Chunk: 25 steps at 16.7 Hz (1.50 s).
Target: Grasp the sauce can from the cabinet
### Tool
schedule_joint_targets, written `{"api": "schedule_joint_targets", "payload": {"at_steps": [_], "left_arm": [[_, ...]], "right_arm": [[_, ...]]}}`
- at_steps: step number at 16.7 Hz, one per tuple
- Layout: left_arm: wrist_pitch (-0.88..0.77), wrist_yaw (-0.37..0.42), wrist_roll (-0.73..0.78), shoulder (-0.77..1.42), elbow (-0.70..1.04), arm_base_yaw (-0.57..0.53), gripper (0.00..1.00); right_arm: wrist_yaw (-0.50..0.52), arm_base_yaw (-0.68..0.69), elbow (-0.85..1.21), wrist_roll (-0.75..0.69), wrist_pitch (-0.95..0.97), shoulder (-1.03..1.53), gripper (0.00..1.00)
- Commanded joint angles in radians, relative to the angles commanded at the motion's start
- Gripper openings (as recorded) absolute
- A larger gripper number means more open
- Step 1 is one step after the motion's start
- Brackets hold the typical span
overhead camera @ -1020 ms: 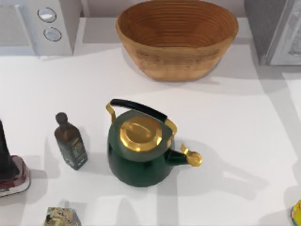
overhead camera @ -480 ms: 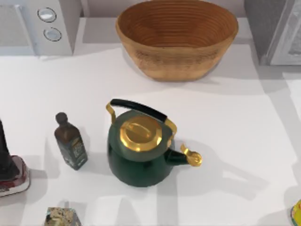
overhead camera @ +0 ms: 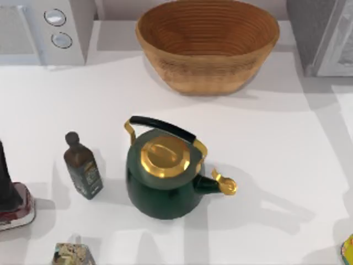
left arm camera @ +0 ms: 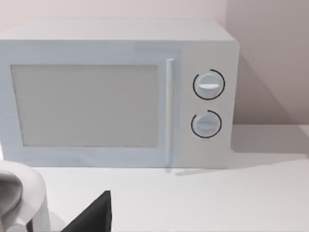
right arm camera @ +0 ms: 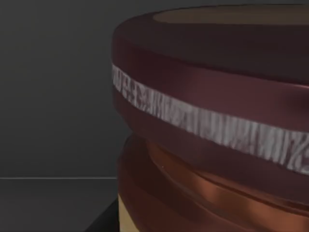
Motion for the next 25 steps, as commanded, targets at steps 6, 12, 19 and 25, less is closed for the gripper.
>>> {"api": "schedule_joint_targets", "payload": {"at_steps": [6,12,19,25], "left_arm": [[0.000,0.000,0.000,0.000,0.000,0.000,1.00],[0.000,0.000,0.000,0.000,0.000,0.000,1.00],[0.000,0.000,0.000,0.000,0.000,0.000,1.00],[0.000,0.000,0.000,0.000,0.000,0.000,1.00]], "right_arm": [[0.088,0.094,0.058,-0.002,-0.211,-0.148,0.00],[0.192,0.198,0.111,-0.002,-0.453,-0.338,0.00],[0.187,0.190,0.081,-0.005,-0.439,-0.375,0.00],[0.106,0.133,-0.254,-0.035,-0.260,-0.652,0.00]]}}
